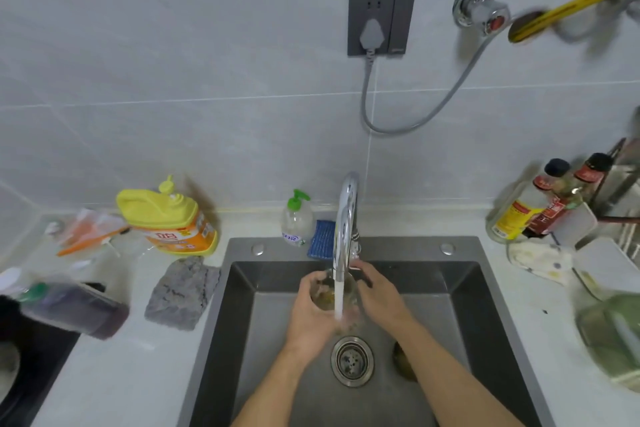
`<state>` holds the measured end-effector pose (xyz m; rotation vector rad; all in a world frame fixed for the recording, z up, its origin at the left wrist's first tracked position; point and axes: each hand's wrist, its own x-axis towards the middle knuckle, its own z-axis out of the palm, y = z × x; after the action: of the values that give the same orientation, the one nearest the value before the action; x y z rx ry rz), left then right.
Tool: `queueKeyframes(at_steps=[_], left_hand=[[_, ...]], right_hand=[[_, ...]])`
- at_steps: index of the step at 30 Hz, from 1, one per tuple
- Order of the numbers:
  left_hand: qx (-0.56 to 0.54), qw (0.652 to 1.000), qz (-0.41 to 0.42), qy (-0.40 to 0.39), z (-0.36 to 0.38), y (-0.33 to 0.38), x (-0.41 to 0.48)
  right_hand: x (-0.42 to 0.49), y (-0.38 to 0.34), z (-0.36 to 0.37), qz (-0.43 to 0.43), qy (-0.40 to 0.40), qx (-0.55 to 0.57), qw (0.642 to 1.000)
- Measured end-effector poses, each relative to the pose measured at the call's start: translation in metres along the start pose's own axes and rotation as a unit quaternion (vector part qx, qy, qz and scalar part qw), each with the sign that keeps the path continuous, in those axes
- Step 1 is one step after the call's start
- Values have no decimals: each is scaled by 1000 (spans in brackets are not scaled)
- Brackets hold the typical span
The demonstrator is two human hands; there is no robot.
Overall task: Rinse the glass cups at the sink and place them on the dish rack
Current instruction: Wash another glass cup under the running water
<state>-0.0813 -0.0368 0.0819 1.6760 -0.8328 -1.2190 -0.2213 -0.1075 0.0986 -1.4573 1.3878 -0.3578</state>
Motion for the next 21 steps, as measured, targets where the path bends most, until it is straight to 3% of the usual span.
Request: queueKeyframes(at_steps=[4,8,13,17,21], left_hand=[[-21,999,-43,-13,3,7,-8],[-138,981,-133,-25,17,-2,-18],[-193,966,-173,-2,32,-6,-27],[-168,967,-189,17,34,-11,-28],[-185,967,-166,50,34,-13,-22]], right_hand=[[-23,4,7,-2,27,112,993],[-50,16,27,33,19,216,976],[-63,24,36,5,-10,253,968],[-43,22,36,68,-53,292,953],[-39,11,49,87,16,233,969]])
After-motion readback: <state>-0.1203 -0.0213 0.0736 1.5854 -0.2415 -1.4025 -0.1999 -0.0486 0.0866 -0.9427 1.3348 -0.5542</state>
